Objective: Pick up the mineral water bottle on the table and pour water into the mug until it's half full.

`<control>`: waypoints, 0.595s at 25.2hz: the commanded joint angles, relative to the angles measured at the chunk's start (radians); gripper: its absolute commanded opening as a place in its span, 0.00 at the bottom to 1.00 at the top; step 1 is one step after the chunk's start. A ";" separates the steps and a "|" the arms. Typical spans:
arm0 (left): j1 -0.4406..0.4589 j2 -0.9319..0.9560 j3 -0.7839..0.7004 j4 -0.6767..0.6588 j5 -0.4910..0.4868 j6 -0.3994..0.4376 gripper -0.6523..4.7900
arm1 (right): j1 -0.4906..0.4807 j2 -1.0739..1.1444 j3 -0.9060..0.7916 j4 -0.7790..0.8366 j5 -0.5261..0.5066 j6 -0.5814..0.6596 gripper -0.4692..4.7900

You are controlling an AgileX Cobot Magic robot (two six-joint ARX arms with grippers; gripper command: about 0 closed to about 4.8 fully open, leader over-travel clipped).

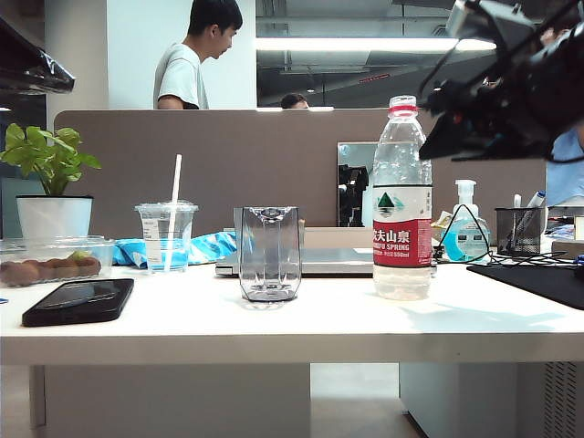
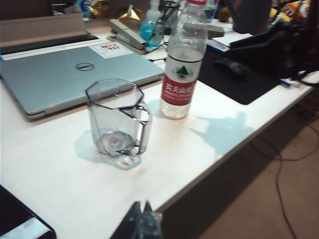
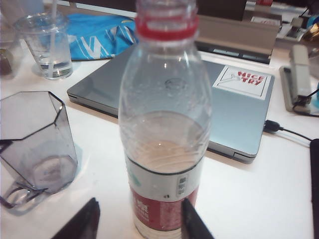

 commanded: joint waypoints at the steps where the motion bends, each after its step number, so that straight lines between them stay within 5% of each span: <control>1: 0.000 -0.001 0.003 0.013 0.013 -0.018 0.11 | 0.000 0.045 0.001 0.085 0.000 0.008 0.58; 9: 0.000 -0.001 0.003 0.013 0.013 -0.019 0.11 | 0.000 0.183 0.001 0.232 0.000 0.060 0.97; 15: 0.000 -0.001 0.003 0.012 0.013 -0.041 0.11 | 0.000 0.248 0.001 0.309 0.000 0.060 1.00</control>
